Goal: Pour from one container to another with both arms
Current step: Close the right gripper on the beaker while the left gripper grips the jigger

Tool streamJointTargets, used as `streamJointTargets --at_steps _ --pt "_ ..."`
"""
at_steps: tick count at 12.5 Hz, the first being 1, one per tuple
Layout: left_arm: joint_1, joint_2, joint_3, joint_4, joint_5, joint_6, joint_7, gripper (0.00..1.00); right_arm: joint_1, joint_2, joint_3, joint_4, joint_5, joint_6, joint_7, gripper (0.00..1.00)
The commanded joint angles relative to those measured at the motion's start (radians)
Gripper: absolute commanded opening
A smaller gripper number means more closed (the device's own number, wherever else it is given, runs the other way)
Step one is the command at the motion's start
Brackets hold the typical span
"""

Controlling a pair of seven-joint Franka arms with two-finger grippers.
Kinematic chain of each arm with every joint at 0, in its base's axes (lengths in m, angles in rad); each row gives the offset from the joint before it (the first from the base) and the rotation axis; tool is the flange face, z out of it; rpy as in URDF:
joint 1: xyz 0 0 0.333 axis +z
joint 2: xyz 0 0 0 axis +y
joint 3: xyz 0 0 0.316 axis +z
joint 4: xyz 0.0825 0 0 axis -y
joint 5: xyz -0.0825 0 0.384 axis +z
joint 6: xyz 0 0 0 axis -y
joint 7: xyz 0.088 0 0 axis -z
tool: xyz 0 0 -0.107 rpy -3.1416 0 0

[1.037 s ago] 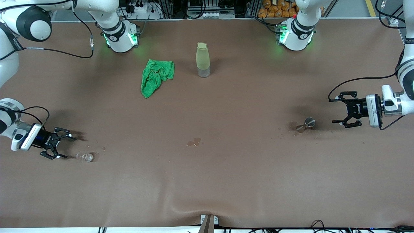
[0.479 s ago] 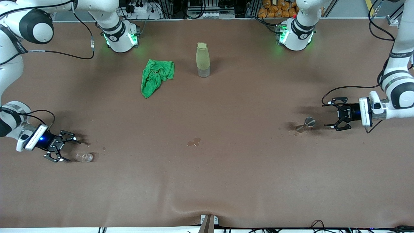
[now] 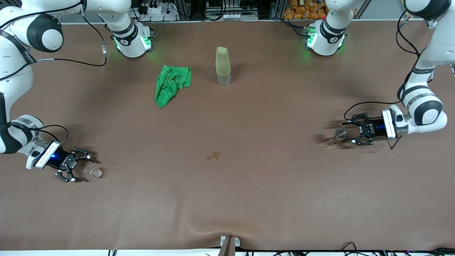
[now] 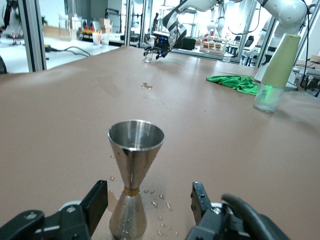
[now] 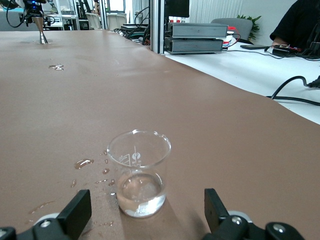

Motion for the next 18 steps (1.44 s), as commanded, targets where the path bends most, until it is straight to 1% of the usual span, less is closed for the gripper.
streamJointTargets --at_steps 1,4,5,6,9,12,14,17,18 --pt "0.002 0.035 -0.002 0.031 -0.031 -0.013 0.064 0.76 0.008 0.024 0.002 0.029 0.053 0.029 -0.011 1.0" --pt "-0.002 0.078 -0.004 0.056 -0.067 -0.013 0.114 0.74 0.033 0.041 0.002 0.029 0.092 0.036 -0.011 1.0" --pt "-0.004 0.081 -0.004 0.057 -0.077 -0.011 0.121 0.67 0.039 0.05 0.002 0.031 0.104 0.038 -0.011 1.0" --pt "-0.005 0.083 -0.007 0.057 -0.082 -0.008 0.138 0.64 0.045 0.056 0.002 0.029 0.119 0.038 -0.012 1.0" --pt "-0.013 0.092 -0.013 0.056 -0.096 -0.008 0.164 0.61 0.06 0.059 0.002 0.031 0.13 0.046 -0.011 1.0" --pt "-0.028 0.098 -0.013 0.054 -0.111 -0.008 0.17 0.6 0.074 0.059 0.002 0.031 0.146 0.046 -0.011 1.0" --pt "-0.031 0.1 -0.013 0.056 -0.12 -0.007 0.178 0.57 0.074 0.059 0.002 0.031 0.147 0.046 -0.011 1.0" --pt "-0.047 0.109 -0.013 0.054 -0.146 -0.007 0.192 0.57 0.084 0.067 0.002 0.029 0.155 0.044 -0.012 1.0" --pt "-0.048 0.11 -0.013 0.054 -0.148 -0.007 0.193 0.56 0.085 0.07 0.002 0.029 0.155 0.044 -0.014 0.65"
